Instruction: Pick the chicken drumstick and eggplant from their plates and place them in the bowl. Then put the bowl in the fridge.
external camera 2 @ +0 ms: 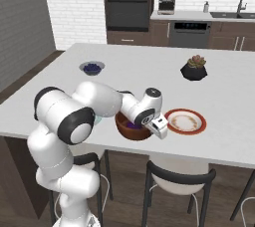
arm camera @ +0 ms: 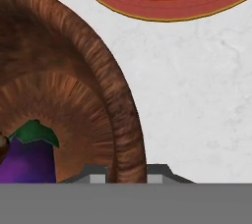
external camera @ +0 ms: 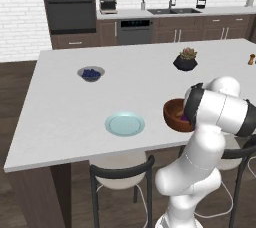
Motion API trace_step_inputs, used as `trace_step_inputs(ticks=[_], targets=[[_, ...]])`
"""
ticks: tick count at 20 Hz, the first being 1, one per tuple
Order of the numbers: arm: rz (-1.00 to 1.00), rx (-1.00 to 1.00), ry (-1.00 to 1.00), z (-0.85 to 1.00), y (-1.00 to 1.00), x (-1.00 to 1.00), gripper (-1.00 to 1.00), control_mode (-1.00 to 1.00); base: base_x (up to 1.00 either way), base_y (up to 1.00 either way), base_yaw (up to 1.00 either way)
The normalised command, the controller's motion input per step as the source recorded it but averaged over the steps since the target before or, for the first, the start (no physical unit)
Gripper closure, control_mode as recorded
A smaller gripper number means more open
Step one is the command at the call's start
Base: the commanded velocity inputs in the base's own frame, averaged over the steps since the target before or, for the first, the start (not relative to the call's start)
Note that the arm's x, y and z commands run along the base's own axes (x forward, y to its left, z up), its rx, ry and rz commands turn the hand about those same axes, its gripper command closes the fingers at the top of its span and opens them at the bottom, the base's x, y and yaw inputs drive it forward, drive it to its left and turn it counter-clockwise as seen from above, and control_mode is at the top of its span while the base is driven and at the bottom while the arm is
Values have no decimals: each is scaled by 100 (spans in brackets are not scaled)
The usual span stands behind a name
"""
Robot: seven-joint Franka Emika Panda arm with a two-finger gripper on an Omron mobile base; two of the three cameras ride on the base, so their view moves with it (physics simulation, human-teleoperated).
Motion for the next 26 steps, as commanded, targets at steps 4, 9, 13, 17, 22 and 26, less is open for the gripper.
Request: trace_step_inputs(ticks=[4, 9, 13, 17, 22, 26], targets=[[0, 0, -14, 30, 31, -3, 100, -100, 0, 0, 0], [-2, 4, -25, 84, 48, -13, 100, -100, 0, 0, 0], [-2, 2, -7, 98, 34, -33, 100, -100, 0, 0, 0], [1, 0, 0, 100, 25, -76, 100, -100, 0, 0, 0], [-1, 1, 0, 87, 34, -100, 100, -100, 0, 0, 0], [-1, -4, 0, 53, 67, -95, 100, -100, 0, 0, 0]])
